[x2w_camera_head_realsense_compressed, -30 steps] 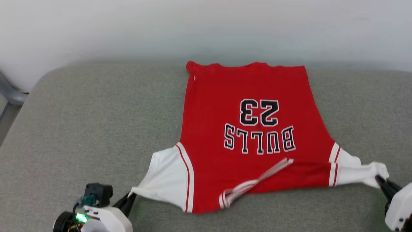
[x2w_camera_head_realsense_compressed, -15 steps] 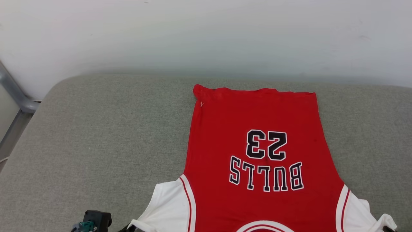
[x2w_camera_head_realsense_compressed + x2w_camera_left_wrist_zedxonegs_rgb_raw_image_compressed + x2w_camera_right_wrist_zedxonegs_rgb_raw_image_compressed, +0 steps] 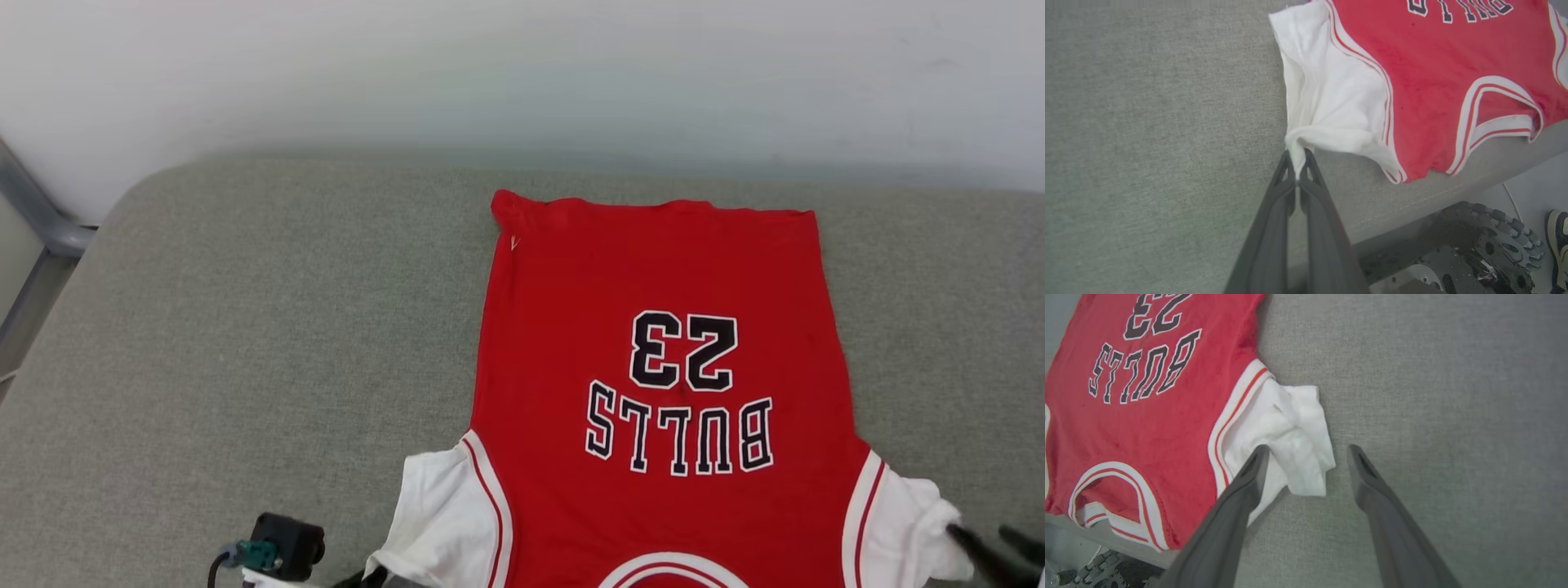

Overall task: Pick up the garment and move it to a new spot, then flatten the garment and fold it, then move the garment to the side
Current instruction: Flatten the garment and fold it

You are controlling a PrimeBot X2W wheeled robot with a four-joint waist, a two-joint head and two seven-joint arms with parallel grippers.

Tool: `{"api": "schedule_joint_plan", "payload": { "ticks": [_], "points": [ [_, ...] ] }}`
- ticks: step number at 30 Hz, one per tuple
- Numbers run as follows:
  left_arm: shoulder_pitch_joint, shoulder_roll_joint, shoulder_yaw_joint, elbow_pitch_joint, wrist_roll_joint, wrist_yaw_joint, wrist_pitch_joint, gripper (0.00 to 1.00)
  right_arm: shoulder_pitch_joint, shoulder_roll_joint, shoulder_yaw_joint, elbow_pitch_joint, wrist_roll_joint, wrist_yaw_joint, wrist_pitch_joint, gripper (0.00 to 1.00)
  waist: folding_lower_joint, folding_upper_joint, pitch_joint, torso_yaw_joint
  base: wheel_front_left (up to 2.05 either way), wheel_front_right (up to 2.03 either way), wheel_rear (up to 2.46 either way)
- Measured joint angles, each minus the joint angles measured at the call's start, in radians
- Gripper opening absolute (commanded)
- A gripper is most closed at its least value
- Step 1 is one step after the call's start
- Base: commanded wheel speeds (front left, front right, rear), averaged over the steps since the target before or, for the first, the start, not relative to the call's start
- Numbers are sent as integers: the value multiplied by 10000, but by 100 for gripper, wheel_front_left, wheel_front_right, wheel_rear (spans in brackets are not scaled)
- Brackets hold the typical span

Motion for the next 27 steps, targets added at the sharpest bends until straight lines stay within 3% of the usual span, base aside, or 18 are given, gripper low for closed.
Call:
{"api": "schedule_joint_plan", "payload": {
  "ticks": [6,13,19,23,27],
  "points": [
    [-437,326,-77,-1337,441,341,508,0,-1249,-140,-959,-1085,435,-2,1283,100,1,0,674,174,0,0,0],
    [-974,554,-151,-2591,859,604,1143,0,-3843,-38,-1442,-1705,-391,-2,3860,100,2,0,1749,531,0,0,0],
    [-1420,694,-290,-3237,1239,675,1630,0,-6648,50,-1507,-897,-1438,-2,5772,100,3,0,2796,1021,0,0,0],
    [-1681,562,-278,-3438,1356,677,1680,0,-8487,441,-1741,13,-2161,-2,6529,100,3,0,3477,1403,0,0,0],
    [-1893,389,-299,-3517,1524,671,1643,0,-9943,439,-1820,867,-3281,-2,6821,100,3,-1,4105,1804,0,0,0]
  ]
}}
